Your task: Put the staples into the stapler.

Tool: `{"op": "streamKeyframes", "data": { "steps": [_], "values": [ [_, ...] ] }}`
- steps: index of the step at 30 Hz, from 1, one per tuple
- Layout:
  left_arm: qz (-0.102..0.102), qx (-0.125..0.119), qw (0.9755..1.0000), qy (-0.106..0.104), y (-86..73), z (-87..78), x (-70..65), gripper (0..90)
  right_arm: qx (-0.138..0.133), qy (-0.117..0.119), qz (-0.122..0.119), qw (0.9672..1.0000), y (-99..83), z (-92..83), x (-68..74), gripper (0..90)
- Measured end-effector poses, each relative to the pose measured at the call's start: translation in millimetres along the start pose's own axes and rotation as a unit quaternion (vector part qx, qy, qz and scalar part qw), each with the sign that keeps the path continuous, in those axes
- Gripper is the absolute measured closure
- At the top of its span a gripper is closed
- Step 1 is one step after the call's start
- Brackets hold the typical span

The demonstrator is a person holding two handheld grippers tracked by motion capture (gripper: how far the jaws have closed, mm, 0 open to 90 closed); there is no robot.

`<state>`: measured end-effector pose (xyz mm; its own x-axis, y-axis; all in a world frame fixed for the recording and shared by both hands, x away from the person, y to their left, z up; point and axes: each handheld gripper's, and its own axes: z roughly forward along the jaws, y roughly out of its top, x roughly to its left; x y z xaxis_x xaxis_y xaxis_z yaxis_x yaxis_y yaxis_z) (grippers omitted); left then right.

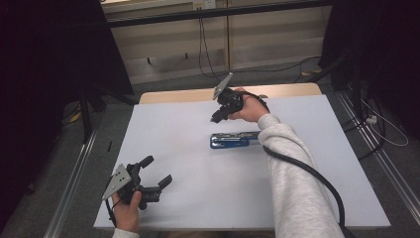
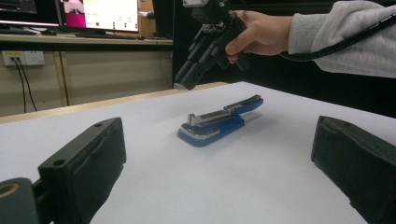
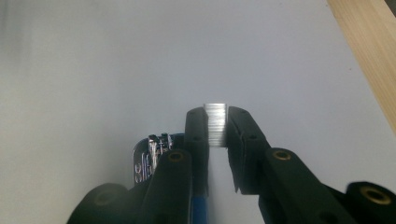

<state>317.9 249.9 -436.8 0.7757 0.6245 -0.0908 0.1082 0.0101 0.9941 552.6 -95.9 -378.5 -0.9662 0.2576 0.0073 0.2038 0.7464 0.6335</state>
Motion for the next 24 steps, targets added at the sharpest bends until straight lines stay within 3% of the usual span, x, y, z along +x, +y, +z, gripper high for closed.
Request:
{"op": "streamKeyframes", "data": {
  "steps": [24],
  "values": [
    [0.005, 0.006, 1.0, 0.0, -0.2, 0.0, 0.4, 3.4, -0.002, 0.012, 0.0, 0.9999, 0.0, 0.4, 3.3, 78.3]
  ]
}}
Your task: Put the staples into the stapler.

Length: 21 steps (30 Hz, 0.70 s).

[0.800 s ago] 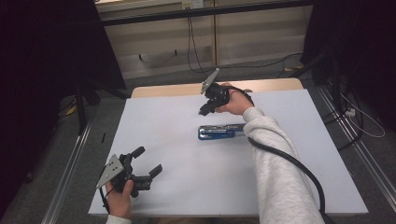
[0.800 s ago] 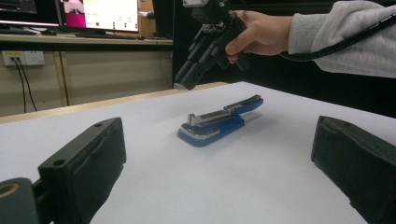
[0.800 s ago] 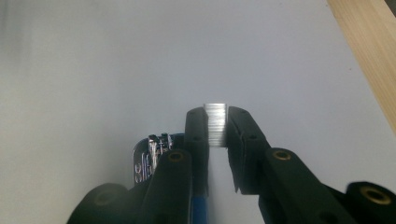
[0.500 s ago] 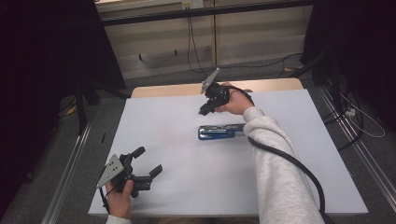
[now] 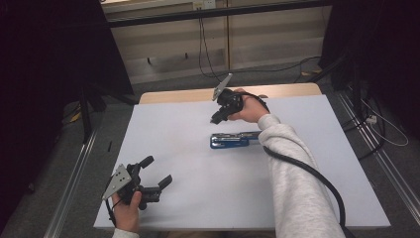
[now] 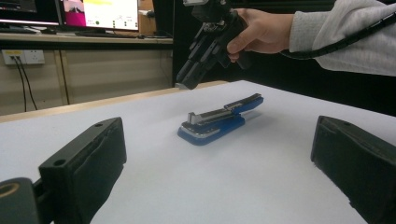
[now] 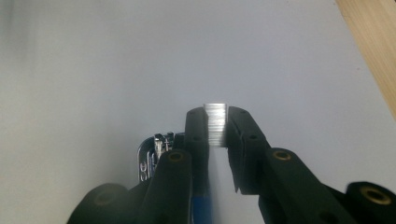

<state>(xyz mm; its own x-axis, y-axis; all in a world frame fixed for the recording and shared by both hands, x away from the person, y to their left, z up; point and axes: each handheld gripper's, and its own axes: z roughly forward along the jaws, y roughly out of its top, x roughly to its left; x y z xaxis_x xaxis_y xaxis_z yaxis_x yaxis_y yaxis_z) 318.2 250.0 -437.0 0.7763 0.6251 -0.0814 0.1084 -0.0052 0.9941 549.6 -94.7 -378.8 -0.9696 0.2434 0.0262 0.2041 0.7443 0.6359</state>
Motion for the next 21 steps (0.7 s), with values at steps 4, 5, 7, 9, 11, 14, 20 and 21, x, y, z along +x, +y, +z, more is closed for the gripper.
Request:
{"op": "streamKeyframes", "data": {
  "steps": [4, 5, 7, 9, 11, 14, 20, 21],
  "values": [
    [-0.003, -0.001, 1.0, -0.001, -0.1, 0.2, -0.6, 3.4, 0.0, 0.003, -0.001, 1.0, -0.7, -0.3, 1.7, 78.3],
    [-0.003, 0.0, 1.0, -0.001, -0.1, 0.3, -0.7, 3.4, 0.001, 0.003, -0.001, 1.0, -0.8, -0.4, 2.5, 78.3],
    [0.0, 0.002, 1.0, -0.002, -0.1, 0.2, -0.4, 3.4, 0.001, 0.006, -0.001, 1.0, -1.1, -0.4, 3.7, 78.3],
    [0.0, 0.002, 1.0, -0.002, -0.1, 0.3, -0.4, 3.4, 0.0, 0.007, -0.002, 1.0, -1.6, -0.8, 5.1, 78.3],
    [-0.002, 0.001, 1.0, -0.001, -0.2, 0.3, -0.5, 3.4, -0.003, 0.007, -0.001, 1.0, -1.9, -1.2, 5.8, 78.3],
    [0.0, 0.001, 1.0, -0.001, -0.1, 0.2, -0.4, 3.4, -0.003, 0.011, -0.003, 0.9999, -2.6, -3.1, 8.6, 78.3],
    [-0.006, -0.004, 1.0, -0.005, -0.3, 1.1, -1.7, 3.4, 0.0, 0.018, -0.007, 0.9998, -3.0, -3.6, 13.2, 78.2],
    [-0.005, -0.003, 1.0, -0.004, -0.2, 1.1, -1.7, 3.4, 0.0, 0.02, -0.009, 0.9998, -3.3, -3.5, 13.5, 78.3]
  ]
}}
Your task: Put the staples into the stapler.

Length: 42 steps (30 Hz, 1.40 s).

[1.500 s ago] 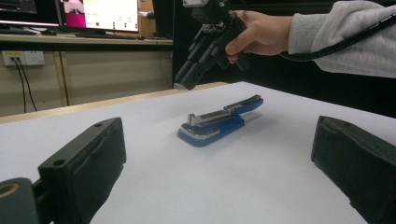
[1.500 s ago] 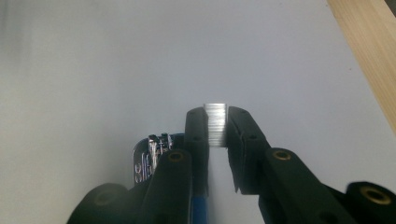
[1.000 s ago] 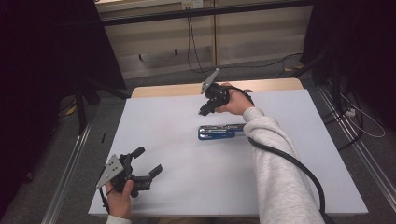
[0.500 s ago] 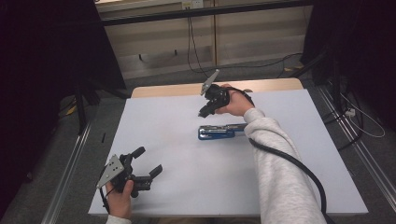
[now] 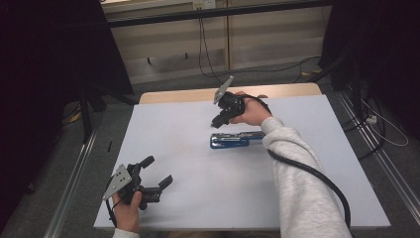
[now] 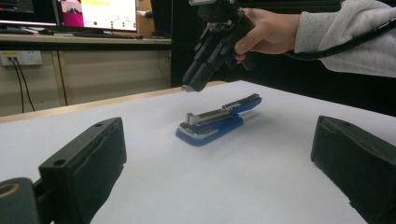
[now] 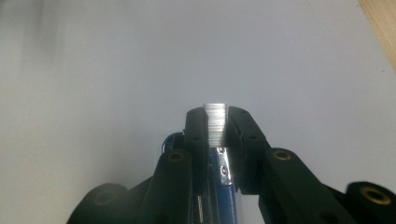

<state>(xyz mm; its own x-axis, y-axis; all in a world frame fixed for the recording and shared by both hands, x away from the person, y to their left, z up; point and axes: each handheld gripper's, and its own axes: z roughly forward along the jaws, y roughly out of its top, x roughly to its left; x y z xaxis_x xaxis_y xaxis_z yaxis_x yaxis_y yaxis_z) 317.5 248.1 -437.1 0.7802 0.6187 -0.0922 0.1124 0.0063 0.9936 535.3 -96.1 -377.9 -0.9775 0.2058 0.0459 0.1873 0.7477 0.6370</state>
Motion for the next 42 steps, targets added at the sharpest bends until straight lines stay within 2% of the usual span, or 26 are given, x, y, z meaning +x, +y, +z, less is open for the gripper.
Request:
{"op": "streamKeyframes", "data": {
  "steps": [2, 3, 6, 10, 42],
  "values": [
    [0.001, 0.0, 1.0, 0.0, 0.1, 0.0, 0.1, 3.4, -0.001, 0.003, 0.001, 1.0, -0.6, 0.4, 1.0, 78.3],
    [-0.004, 0.0, 1.0, -0.009, -0.1, 0.6, -0.2, 3.4, 0.001, 0.002, 0.0, 1.0, -0.7, 0.4, 1.5, 78.2],
    [0.008, 0.001, 1.0, 0.002, 0.5, -0.7, 1.0, 3.4, 0.001, 0.003, -0.001, 1.0, -0.9, 0.2, 2.6, 78.3],
    [0.0, -0.001, 1.0, 0.003, 0.2, -0.6, 0.2, 3.4, -0.001, 0.005, -0.001, 1.0, -1.7, 0.6, 2.5, 78.2],
    [0.004, 0.003, 1.0, 0.001, 0.1, -0.1, 0.6, 3.5, 0.007, 0.018, 0.001, 0.9998, -15.9, 18.0, 6.9, 78.2]
  ]
}}
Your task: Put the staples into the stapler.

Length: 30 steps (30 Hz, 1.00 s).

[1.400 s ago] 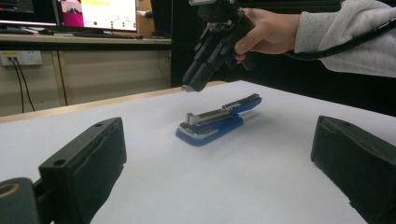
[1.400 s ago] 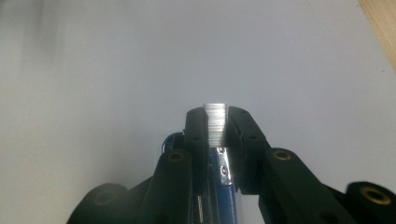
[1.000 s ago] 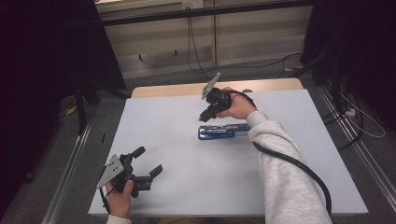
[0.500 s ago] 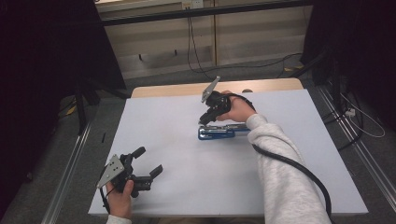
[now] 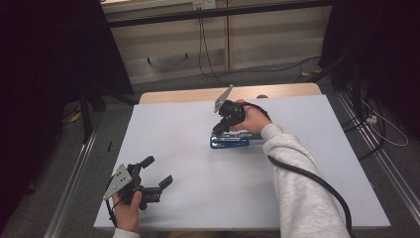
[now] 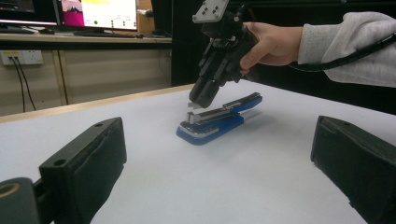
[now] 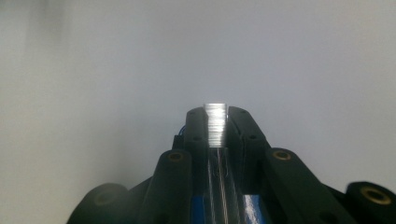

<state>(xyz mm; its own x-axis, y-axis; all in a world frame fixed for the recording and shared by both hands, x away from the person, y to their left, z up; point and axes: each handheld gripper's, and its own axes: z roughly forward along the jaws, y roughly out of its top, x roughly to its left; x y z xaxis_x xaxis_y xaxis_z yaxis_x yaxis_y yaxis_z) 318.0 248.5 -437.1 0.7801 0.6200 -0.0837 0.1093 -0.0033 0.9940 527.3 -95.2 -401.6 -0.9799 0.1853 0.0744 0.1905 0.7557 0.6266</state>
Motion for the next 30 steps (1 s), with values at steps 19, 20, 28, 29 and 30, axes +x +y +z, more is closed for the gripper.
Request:
{"op": "streamKeyframes", "data": {
  "steps": [19, 20, 28, 29, 30],
  "values": [
    [-0.002, -0.001, 1.0, -0.002, 0.0, -0.2, 0.0, 3.5, 0.009, 0.001, -0.003, 1.0, -3.1, 2.3, -2.5, 78.2],
    [-0.002, -0.001, 1.0, -0.002, 0.1, -0.2, 0.0, 3.5, 0.009, 0.0, -0.004, 0.9999, -3.1, 2.2, -2.7, 78.3],
    [-0.001, -0.002, 1.0, -0.001, 0.1, -0.5, -0.1, 3.5, 0.013, -0.001, -0.005, 0.9999, -4.0, 3.2, -3.6, 78.3],
    [0.001, -0.002, 1.0, -0.001, 0.3, -0.6, 0.2, 3.5, 0.013, 0.001, -0.006, 0.9999, -4.0, 3.3, -3.7, 78.2],
    [0.001, -0.002, 1.0, -0.001, 0.2, -0.6, 0.2, 3.5, 0.014, 0.001, -0.01, 0.9999, -4.0, 3.3, -3.7, 78.2]
  ]
}}
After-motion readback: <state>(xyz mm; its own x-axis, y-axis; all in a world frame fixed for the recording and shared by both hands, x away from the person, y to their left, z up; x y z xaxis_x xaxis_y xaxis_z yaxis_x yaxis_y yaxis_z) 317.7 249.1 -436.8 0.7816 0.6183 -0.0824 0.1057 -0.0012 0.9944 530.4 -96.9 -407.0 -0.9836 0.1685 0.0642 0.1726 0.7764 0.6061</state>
